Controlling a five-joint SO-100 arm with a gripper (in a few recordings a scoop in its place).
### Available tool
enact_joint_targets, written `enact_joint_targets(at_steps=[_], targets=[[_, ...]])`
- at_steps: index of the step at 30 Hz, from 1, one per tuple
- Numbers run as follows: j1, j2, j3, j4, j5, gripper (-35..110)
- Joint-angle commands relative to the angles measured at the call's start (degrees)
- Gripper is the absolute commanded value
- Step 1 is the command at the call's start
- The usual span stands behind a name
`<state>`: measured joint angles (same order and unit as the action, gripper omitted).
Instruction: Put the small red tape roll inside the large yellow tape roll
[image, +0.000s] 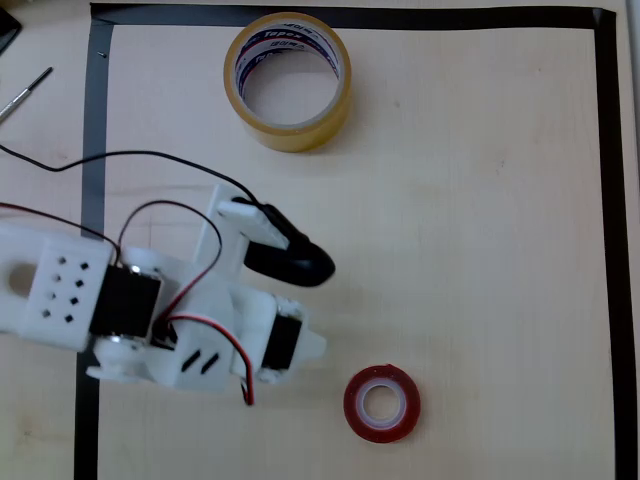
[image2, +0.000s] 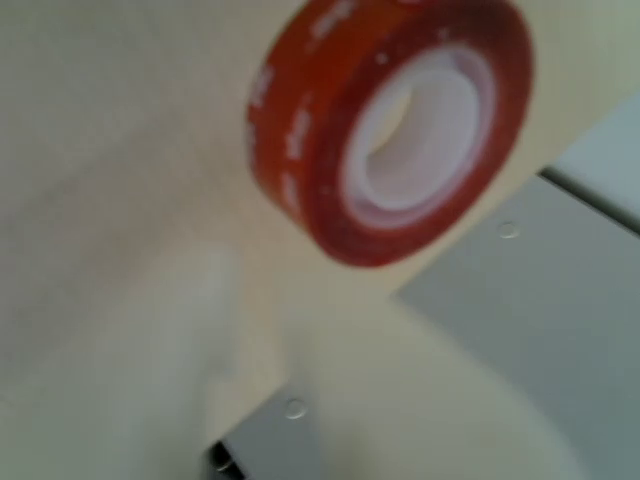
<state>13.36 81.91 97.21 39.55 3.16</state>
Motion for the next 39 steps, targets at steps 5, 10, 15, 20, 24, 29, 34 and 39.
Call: enact_joint_targets(at_steps=[5, 10, 15, 20, 24, 29, 34, 39], targets=[[0.2, -1.0, -9.3, -0.2, 2.5, 15], [0.7, -7.2, -14.2, 1.5, 3.4, 19], [3.3, -18.5, -28.1, 8.9, 4.3, 22], [4.2, -21.9, -32.6, 10.5, 4.7, 21], [4.6, -24.6, -35.6, 11.3, 4.8, 21], [4.4, -29.2, -40.9, 14.9, 4.8, 21], [3.4, -29.8, -40.9, 15.6, 4.8, 18], [2.9, -34.9, -49.8, 23.3, 4.8, 0]])
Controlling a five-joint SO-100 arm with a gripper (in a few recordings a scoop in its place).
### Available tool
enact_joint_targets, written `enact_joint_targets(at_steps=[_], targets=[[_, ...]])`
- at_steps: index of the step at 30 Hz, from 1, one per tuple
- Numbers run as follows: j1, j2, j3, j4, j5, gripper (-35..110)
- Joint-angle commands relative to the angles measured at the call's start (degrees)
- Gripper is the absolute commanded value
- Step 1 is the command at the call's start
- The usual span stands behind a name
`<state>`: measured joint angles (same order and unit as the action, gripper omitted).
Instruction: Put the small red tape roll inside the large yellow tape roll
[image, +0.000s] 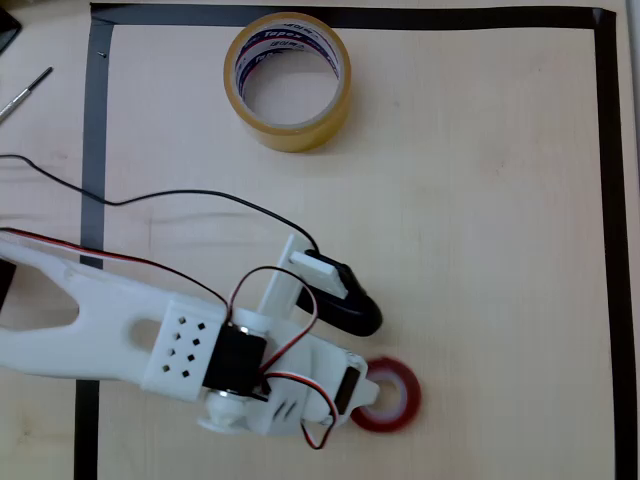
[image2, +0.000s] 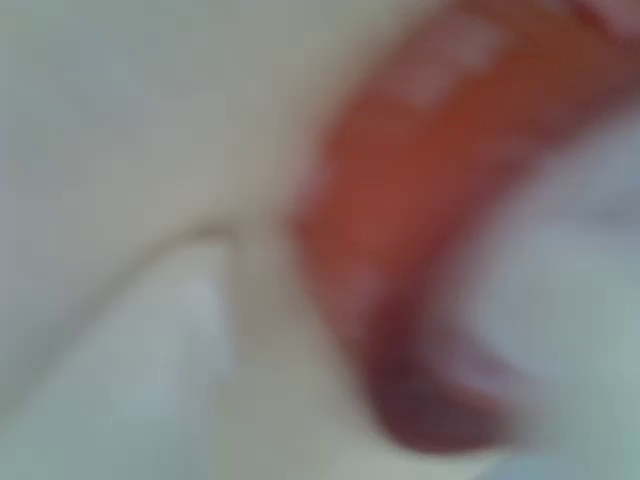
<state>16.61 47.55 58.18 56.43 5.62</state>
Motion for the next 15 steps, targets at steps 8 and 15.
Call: enact_joint_targets(at_steps=[8, 15], targets=[[-1.1, -0.1, -16.0, 13.8, 2.4, 0], [-9.5, 31.3, 13.8, 9.1, 2.4, 0]])
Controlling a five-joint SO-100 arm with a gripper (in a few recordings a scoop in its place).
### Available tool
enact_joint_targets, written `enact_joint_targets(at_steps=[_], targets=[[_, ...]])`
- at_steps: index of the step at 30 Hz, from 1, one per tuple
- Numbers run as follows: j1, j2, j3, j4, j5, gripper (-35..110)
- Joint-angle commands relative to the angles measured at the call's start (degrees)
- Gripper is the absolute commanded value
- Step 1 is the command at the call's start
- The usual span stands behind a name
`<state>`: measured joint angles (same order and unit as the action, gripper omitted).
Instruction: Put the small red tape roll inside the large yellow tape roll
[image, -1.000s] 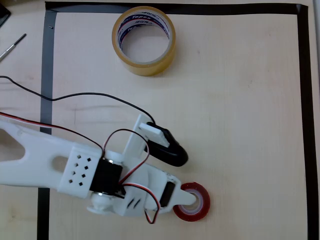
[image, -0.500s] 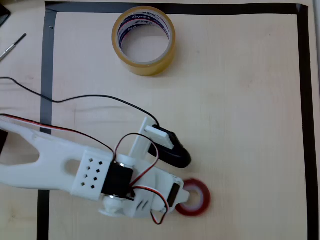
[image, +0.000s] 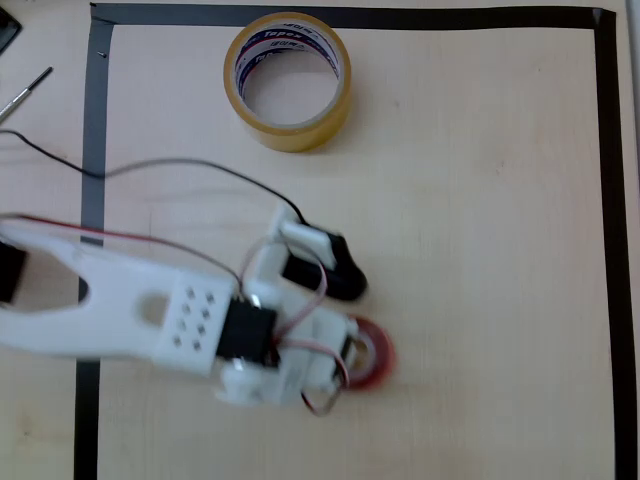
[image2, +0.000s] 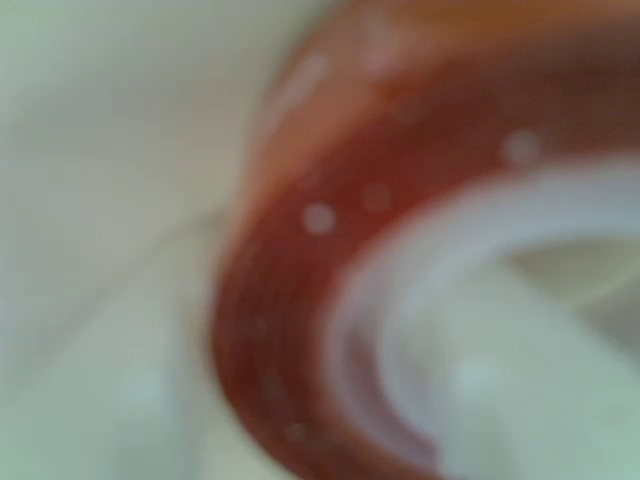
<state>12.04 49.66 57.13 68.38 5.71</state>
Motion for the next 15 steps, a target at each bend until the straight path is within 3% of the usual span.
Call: enact_joint_targets(at_steps=[1, 8, 15], targets=[[-7.1, 35.2, 19.4, -3.5, 2.3, 0], [-21.9, 59.1, 33.6, 1.8, 2.3, 0], [-30.7, 64.9, 31.0, 9.7, 2.3, 0]])
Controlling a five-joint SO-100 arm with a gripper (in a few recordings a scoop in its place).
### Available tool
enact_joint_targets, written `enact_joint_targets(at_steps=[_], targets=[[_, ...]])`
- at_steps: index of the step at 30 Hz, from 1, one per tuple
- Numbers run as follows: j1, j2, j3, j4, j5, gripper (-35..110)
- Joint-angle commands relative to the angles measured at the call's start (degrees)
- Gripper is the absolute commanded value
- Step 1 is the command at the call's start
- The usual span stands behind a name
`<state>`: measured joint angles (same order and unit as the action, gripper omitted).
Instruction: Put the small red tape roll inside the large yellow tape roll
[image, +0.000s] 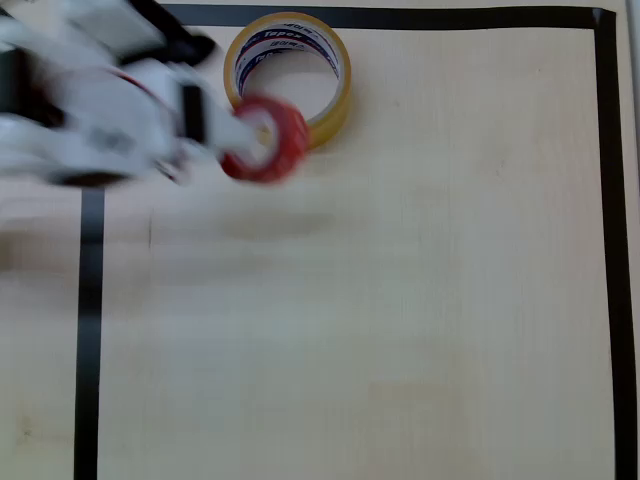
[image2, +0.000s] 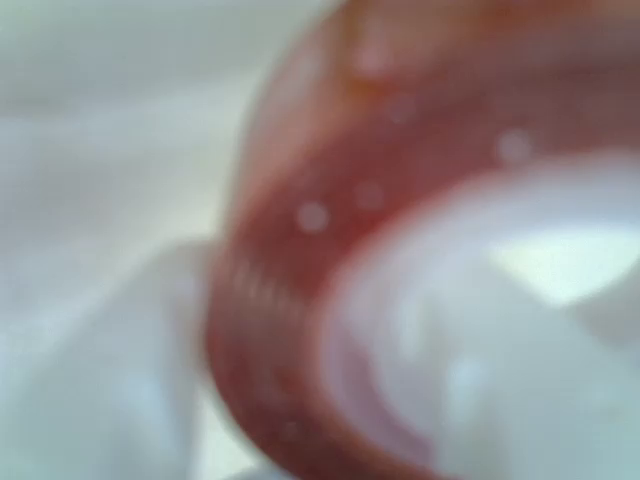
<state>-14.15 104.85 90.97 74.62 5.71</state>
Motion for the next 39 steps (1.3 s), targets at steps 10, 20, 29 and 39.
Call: enact_joint_targets(at_steps=[10, 20, 29, 39], targets=[[-12.7, 2.0, 7.3, -4.9, 1.9, 0], [-14.3, -12.2, 4.3, -12.8, 1.6, 0], [-13.9, -17.0, 2.8, -17.7, 0.5, 0], [-13.5, -23.8, -7.6, -14.5, -0.7, 6]])
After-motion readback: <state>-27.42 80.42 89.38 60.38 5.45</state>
